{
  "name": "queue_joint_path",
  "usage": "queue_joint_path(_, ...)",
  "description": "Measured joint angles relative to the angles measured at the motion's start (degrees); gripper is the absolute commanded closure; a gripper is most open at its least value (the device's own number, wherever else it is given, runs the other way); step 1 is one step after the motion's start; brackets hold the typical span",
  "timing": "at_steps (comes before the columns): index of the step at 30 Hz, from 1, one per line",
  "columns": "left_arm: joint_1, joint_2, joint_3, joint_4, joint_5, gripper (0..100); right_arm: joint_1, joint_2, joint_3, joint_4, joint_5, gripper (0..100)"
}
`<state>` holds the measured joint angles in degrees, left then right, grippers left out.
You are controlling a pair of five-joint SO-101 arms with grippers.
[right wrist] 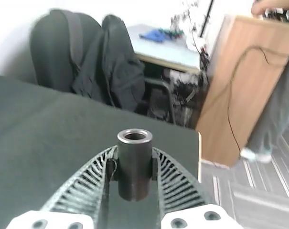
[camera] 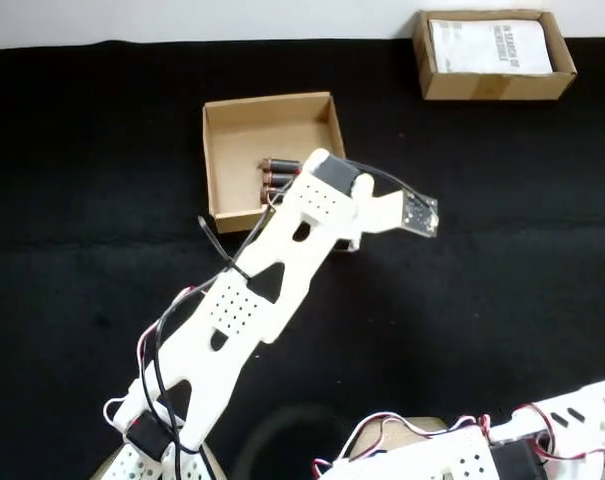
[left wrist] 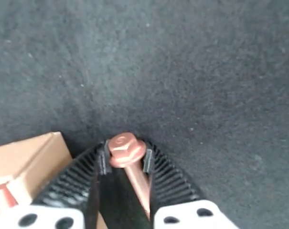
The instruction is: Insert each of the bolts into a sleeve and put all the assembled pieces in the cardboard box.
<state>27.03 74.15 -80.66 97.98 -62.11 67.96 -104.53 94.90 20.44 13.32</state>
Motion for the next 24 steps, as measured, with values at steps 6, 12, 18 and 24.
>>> queue_joint_path(6,-0.1,0.8,-4.4,2.1,8.4,99,-3.4,0.0,0.0,-1.0,0.0,99.1)
queue_joint_path(12,0.1,0.0,-11.4,2.3,24.9,99,-6.7,0.0,0.0,-1.3,0.0,99.1)
queue_joint_path(18,2.5,-11.1,-11.4,2.3,42.4,99,-16.2,0.0,0.1,-1.3,-6.3,99.1)
queue_joint_path(24,7.6,-24.7,-11.4,2.3,50.4,99,-33.9,0.1,0.1,7.3,-11.4,99.1)
